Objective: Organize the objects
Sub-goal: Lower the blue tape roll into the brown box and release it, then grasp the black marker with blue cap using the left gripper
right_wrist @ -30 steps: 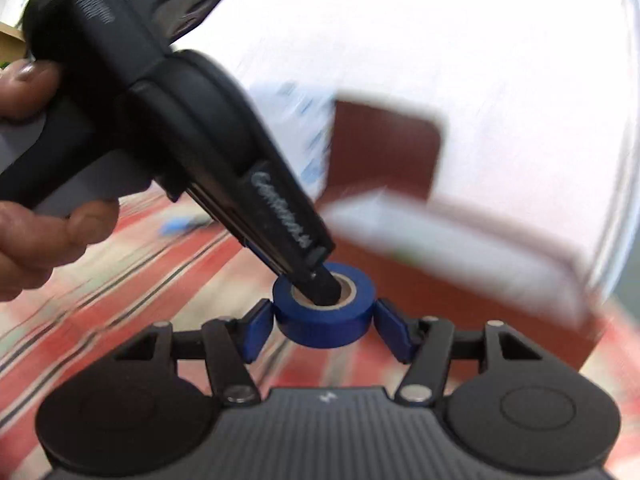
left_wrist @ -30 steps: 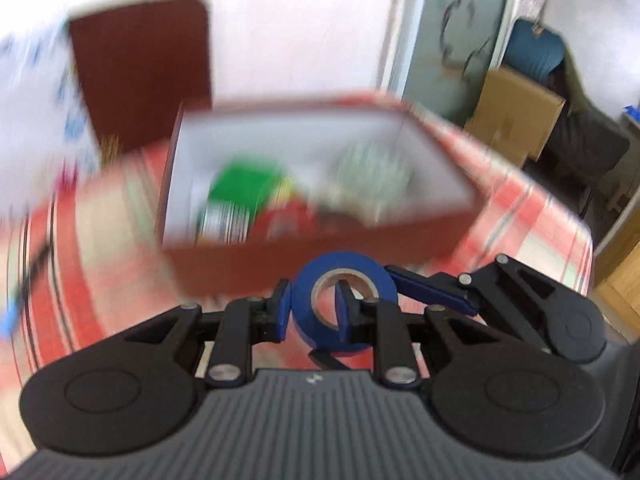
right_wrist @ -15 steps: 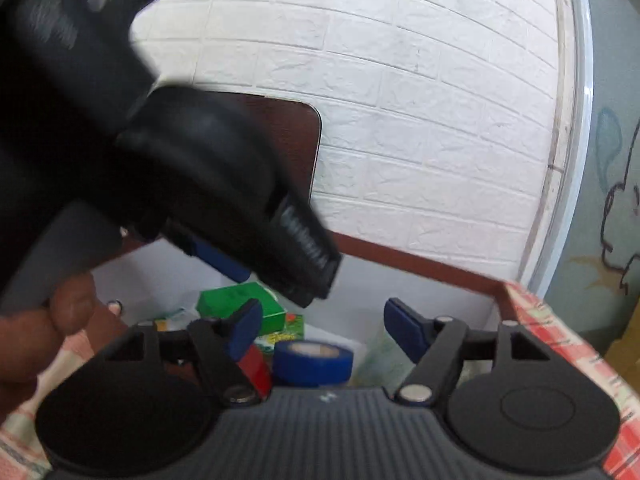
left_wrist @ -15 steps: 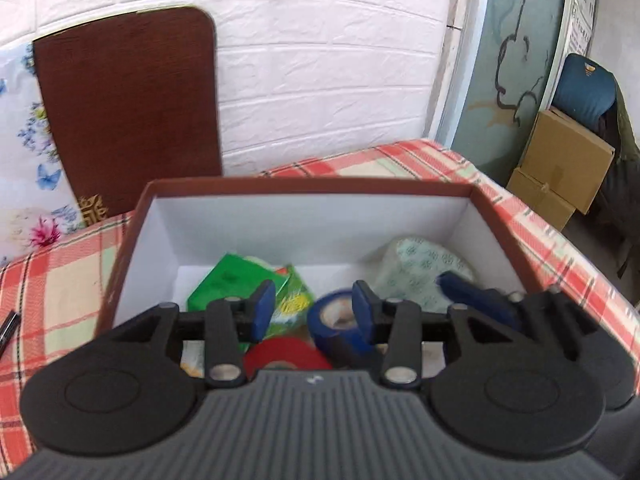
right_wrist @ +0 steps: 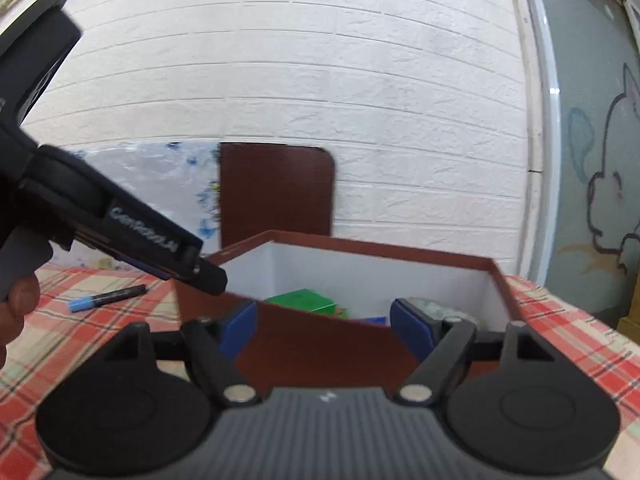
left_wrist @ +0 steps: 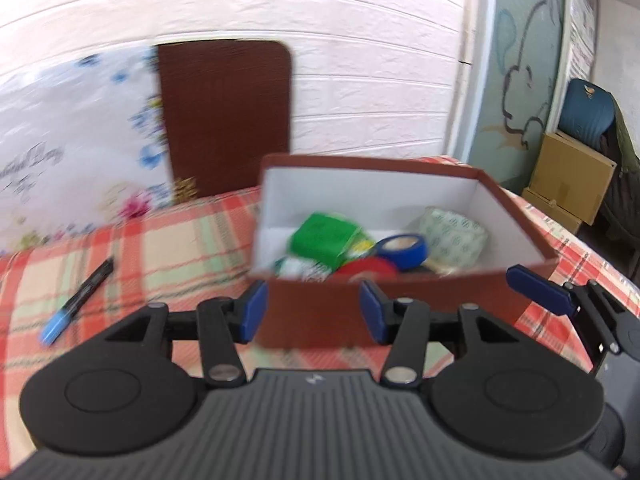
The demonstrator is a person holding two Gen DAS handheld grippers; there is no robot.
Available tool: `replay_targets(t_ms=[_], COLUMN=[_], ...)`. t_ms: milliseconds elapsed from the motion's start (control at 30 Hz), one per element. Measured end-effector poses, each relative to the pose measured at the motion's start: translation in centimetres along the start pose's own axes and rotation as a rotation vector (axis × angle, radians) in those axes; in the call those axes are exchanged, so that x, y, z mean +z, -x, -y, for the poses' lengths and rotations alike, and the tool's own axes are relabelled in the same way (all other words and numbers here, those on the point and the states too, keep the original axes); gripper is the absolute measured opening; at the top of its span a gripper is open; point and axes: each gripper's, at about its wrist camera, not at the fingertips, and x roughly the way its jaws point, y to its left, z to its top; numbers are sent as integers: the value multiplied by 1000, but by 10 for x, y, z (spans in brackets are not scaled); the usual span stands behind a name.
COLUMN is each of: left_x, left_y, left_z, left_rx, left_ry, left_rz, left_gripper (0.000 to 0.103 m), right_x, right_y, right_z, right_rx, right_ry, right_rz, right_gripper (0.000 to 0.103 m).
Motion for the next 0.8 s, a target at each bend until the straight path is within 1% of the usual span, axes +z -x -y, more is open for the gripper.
replay_targets(t_ms=[33,100,167,200,267,300,333,367,400,433,500,533,600,667,733,767,800], left_x=[-8,-23,-42,-51,-68,-74,-78,-79,-76,-71,-58,-52,-40,-30,-21,-18,-17], left_y=[4,5,3,2,-3,-5,-4,0,0,-1,-4,-7,-18,-35,-55,-67,-81], left_z=[-10,-34,-64,-80,-111,-126,-142,-154,-162,-169,-177,-179,-181,-181,-182,-183,-186], left_rx=[21,76,135,174,259,295,313,319,338,358,363,364,365,366,346,338,329], left_ry=[3,28,78,99,140,166,198,218,217,206,162,125,41,-13,-28,-28,-21], left_rz=[-5,-43,-95,-118,-168,-194,-199,-178,-173,-163,-113,-87,-42,-31,-53,-84,-132], left_gripper=[58,58,58,58,58,58,59,59,59,59,61,66,72,73,72,71,54], right_x=[-4,-14,-20,-24,-33,-38,-44,-48,-50,-51,-51,-52,-53,-53,-53,-54,-54], right_y=[1,-2,-8,-15,-22,-27,-30,-35,-40,-39,-39,-40,-40,-40,-42,-43,-43], right_z=[-7,-24,-38,-45,-58,-65,-71,-76,-79,-80,-79,-78,-79,-78,-78,-78,-78], right_rx=[33,87,157,194,253,272,281,281,271,268,268,267,264,266,273,274,274], right_ry=[13,51,49,35,20,18,20,34,50,48,36,36,43,48,47,45,45], right_rz=[-18,-70,-151,-198,-281,-319,-354,-388,-411,-417,-422,-422,-419,-416,-416,-417,-417], right_gripper=[76,75,72,70,69,68,68,68,69,70,70,71,72,73,75,75,75])
